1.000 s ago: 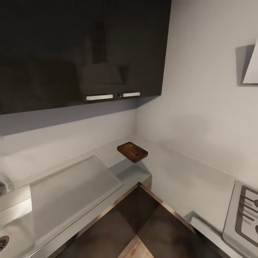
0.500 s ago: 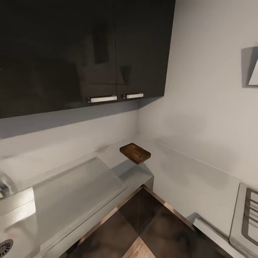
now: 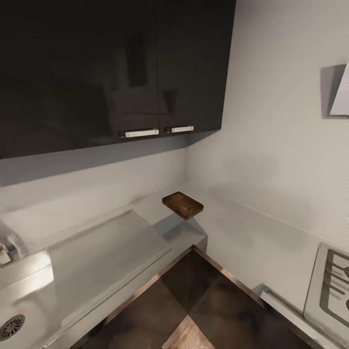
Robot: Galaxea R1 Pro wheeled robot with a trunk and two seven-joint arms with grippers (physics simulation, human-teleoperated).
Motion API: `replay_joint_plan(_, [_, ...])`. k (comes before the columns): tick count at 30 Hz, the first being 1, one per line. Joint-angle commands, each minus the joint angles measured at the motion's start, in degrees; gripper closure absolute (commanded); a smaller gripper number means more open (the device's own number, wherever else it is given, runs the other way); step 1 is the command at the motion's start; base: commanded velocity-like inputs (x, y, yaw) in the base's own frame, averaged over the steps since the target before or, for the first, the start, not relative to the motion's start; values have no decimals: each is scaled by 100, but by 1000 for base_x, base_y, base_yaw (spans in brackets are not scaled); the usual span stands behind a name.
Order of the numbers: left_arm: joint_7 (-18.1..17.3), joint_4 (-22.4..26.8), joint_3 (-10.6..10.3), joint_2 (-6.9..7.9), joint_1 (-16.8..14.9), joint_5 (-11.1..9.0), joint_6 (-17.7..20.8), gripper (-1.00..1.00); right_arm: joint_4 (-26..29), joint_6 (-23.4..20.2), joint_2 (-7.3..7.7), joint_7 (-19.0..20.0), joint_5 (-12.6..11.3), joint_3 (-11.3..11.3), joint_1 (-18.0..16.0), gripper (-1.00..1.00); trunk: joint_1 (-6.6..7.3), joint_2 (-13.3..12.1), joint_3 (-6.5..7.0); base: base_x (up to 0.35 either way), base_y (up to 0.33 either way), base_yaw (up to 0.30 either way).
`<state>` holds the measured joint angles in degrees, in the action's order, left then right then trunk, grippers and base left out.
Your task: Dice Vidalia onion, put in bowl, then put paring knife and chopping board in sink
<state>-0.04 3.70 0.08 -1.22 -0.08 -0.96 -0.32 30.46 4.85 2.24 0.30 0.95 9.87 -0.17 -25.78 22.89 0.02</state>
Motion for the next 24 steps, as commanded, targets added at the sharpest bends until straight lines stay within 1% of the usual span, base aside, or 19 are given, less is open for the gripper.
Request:
replay_joint_plan(1, [-1, 0, 1, -1, 0, -10, -3, -100, 107, 16, 5, 8, 10, 29, -1, -100, 0, 3, -2, -95, 0, 0])
replay_joint_plan(3, [-2, 0, 4, 2, 0, -10, -3, -100, 267, 16, 5, 48, 10, 78, -1, -100, 0, 3, -2, -55, 0, 0])
replay_joint_plan(6, [0, 0, 7, 6, 0, -11, -3, -100, 593, 16, 5, 179, 10, 267, -1, -100, 0, 3, -2, -24, 0, 0])
replay_joint_plan(8, [-2, 0, 7, 7, 0, -11, -3, -100, 775, 16, 6, 224, 10, 339, -1, -100, 0, 3, -2, -12, 0, 0])
replay_joint_plan(10, [-4, 0, 4, 8, 0, -10, -3, -100, 1142, 10, 29, 271, 12, 418, -1, -100, 0, 3, -2, -5, 0, 0])
replay_joint_plan(11, [-4, 0, 4, 5, 0, -10, -3, -100, 1320, 4, 39, 283, 19, 434, -1, -100, 0, 3, -2, -3, 0, 0])
replay_joint_plan(12, [-5, 0, 2, 3, 0, -10, -5, -100, 1674, -11, 50, 293, 31, 447, -1, -100, 0, 3, -2, -1, 0, 0])
replay_joint_plan(13, [-5, 0, 2, 2, 0, -10, -4, -100, 1794, -16, 53, 295, 34, 450, -1, -100, 0, 3, -2, -1, 0, 0])
replay_joint_plan(15, [-7, 0, 1, 0, 0, -10, -12, -100, 2338, -56, 82, 300, 41, 456, -1, -100, 0, 3, -2, 0, 0, 0])
replay_joint_plan(18, [-11, 0, 1, -10, 0, -10, -17, -100, 2844, -188, 126, 303, 43, 460, -1, -100, 0, 3, -2, 0, 0, 0])
replay_joint_plan(21, [-13, 5, 6, -22, 0, -10, -20, -100, 3526, -616, 158, 305, 42, 454, -1, -100, 0, 3, -2, 0, 0, 0])
replay_joint_plan(22, [-13, 8, 9, -25, 0, -10, -27, -100, 3891, -783, 167, 304, 42, 435, -1, -100, 0, 3, -2, 0, 0, 0])
replay_joint_plan(24, [-13, 12, 9, -26, 0, -10, -30, -100, 4095, -805, 169, 304, 44, 413, -1, -100, 0, 3, -2, 0, 0, 0])
